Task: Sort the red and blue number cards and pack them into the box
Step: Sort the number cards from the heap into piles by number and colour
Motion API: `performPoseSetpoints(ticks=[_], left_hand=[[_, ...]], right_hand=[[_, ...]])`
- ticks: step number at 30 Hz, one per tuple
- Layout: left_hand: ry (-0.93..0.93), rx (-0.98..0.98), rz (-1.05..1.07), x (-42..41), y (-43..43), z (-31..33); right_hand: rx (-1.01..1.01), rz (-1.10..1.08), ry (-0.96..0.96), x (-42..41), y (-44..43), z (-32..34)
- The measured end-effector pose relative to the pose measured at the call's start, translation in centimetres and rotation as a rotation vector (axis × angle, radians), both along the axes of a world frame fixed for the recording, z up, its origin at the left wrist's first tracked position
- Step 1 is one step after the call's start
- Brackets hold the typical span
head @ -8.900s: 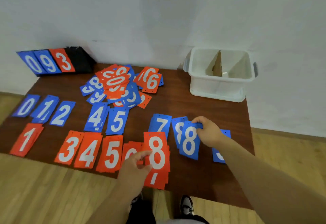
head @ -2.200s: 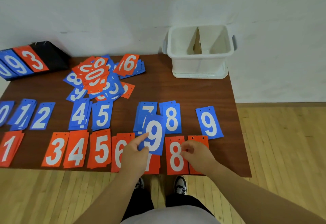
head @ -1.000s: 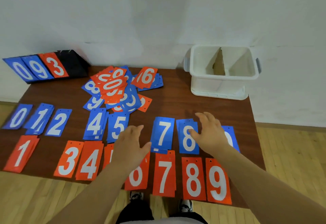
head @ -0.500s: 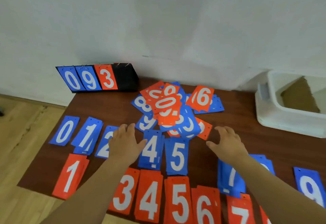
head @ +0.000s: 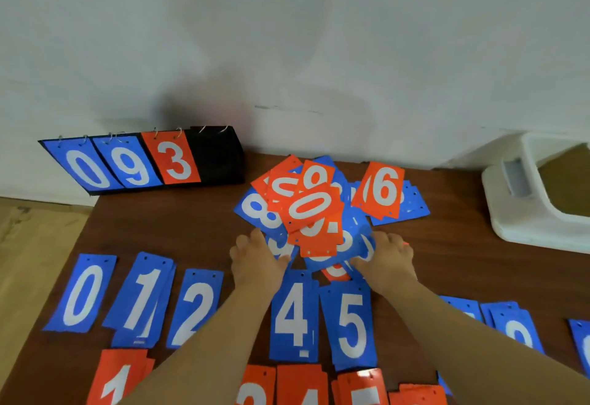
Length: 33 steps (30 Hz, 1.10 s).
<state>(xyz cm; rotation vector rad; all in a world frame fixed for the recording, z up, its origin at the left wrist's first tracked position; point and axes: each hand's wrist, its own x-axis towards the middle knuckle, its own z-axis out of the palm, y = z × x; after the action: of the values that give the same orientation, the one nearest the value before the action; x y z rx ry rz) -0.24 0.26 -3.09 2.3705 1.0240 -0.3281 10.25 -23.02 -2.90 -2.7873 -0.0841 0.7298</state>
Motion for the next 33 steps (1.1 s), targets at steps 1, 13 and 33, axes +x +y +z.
performPoseSetpoints(ticks=[1,13,33], left_hand=[[-0.008,-0.01,0.007,0.3,0.0,-0.3],[-0.237,-0.109,0.017,0.5,3.4,0.4],[-0.507,-0.188,0.362,-6.7,3.8,8.0]], right_hand=[[-0.023,-0.007,-0.02,0.1,0.4,-0.1],[0.198,-0.268,-0.063,2.7,-1.7,0.3],[0.607,-0.531,-0.244,0.1,-5.9,7.2]])
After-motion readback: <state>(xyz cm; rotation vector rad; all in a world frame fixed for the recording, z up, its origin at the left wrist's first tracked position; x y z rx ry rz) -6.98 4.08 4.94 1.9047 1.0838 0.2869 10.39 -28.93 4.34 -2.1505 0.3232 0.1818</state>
